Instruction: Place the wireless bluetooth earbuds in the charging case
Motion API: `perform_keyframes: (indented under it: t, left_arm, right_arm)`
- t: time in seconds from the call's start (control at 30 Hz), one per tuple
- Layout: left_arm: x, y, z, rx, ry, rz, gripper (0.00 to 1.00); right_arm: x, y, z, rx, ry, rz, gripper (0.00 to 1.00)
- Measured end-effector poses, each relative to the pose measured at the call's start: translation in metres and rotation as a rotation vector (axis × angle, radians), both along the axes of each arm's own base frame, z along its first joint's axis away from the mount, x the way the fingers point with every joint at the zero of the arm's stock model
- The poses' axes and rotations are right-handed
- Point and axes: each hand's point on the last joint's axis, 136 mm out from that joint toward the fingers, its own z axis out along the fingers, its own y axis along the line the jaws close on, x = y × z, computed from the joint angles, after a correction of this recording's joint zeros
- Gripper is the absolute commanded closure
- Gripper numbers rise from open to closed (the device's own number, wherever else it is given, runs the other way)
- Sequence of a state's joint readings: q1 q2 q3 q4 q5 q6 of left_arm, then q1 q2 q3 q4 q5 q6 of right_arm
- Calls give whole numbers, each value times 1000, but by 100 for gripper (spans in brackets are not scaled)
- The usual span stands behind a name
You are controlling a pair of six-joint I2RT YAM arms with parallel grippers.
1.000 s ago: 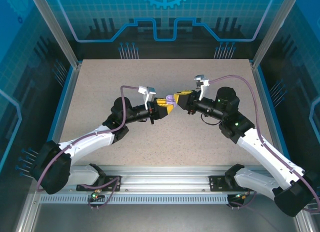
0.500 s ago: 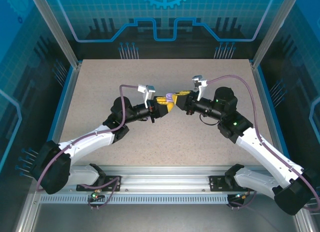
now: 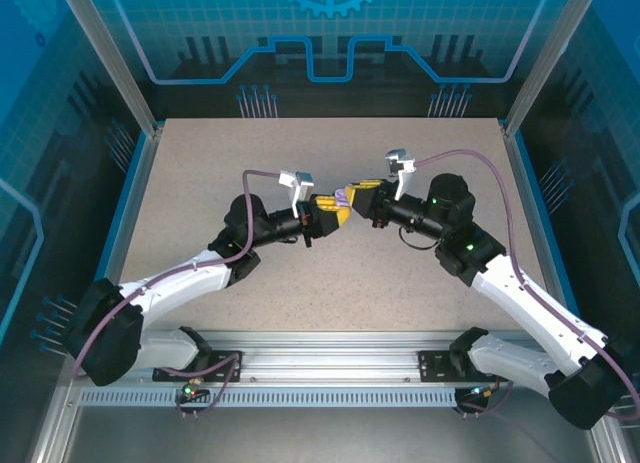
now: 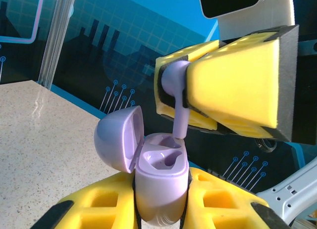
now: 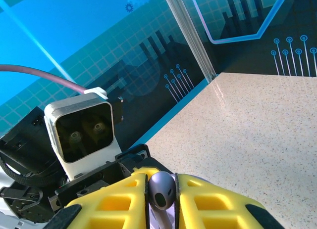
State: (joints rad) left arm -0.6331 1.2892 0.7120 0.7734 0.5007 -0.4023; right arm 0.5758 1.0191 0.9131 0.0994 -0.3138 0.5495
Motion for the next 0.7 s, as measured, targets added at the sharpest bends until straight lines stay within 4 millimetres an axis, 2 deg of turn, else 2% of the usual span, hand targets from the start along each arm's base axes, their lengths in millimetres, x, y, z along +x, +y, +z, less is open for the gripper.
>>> perform_keyframes:
  t: [0.7]
  left_arm:
    - [0,1,10,-24,-6,6,98]
  right_arm:
    - [1,-3,-2,-14,-24,-20,81]
